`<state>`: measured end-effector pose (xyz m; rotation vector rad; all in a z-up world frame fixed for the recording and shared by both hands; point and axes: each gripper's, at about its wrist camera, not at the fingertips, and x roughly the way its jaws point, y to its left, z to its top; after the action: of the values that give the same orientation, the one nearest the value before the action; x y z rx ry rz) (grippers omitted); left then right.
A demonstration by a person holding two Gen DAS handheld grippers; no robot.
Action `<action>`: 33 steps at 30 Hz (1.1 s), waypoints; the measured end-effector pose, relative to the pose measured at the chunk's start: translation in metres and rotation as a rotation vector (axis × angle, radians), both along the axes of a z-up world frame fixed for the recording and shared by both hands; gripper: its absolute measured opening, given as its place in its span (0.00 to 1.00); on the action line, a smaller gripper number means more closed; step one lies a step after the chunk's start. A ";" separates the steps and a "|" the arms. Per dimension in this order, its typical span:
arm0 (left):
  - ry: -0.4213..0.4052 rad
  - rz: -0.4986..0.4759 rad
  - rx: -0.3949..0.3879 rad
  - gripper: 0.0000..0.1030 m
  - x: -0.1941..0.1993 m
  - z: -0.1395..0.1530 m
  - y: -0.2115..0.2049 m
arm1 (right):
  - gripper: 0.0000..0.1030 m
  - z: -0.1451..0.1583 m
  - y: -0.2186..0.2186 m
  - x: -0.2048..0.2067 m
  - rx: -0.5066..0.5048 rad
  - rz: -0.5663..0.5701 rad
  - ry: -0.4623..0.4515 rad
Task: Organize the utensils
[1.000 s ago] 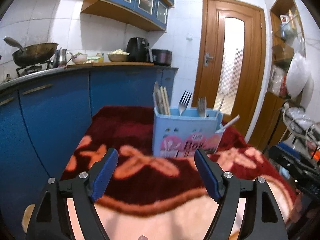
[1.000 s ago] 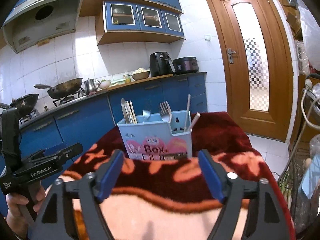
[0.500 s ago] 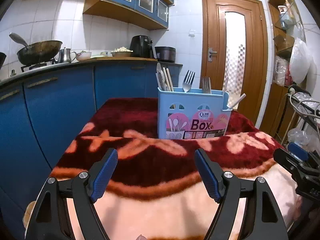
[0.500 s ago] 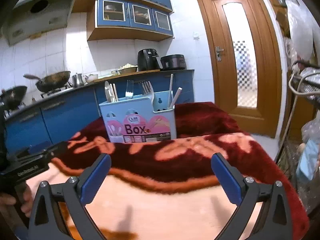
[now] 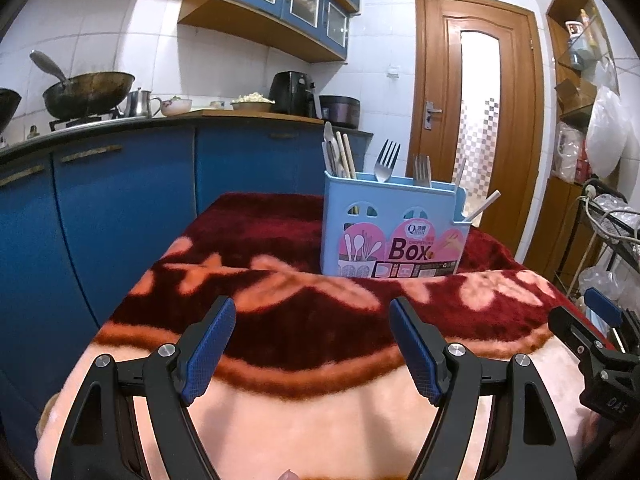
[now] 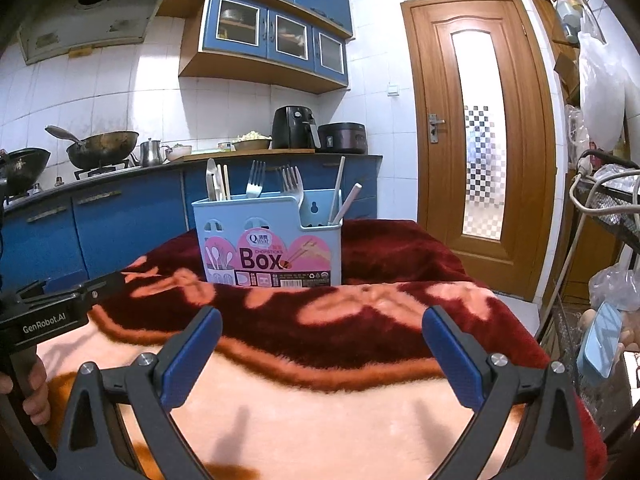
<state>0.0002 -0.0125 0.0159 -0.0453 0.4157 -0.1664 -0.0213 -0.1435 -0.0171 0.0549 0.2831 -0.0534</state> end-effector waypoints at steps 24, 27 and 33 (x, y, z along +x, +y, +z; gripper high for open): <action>-0.010 0.012 -0.007 0.77 -0.002 -0.001 0.001 | 0.99 -0.002 0.001 0.000 -0.007 0.003 0.009; -0.013 0.012 -0.004 0.77 -0.003 0.000 0.000 | 0.99 -0.002 0.001 0.000 -0.006 0.002 0.010; -0.013 0.012 -0.004 0.78 -0.003 0.000 -0.001 | 0.99 -0.002 0.001 0.000 -0.006 0.002 0.009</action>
<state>-0.0029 -0.0133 0.0158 -0.0511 0.4021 -0.1557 -0.0214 -0.1428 -0.0186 0.0485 0.2924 -0.0521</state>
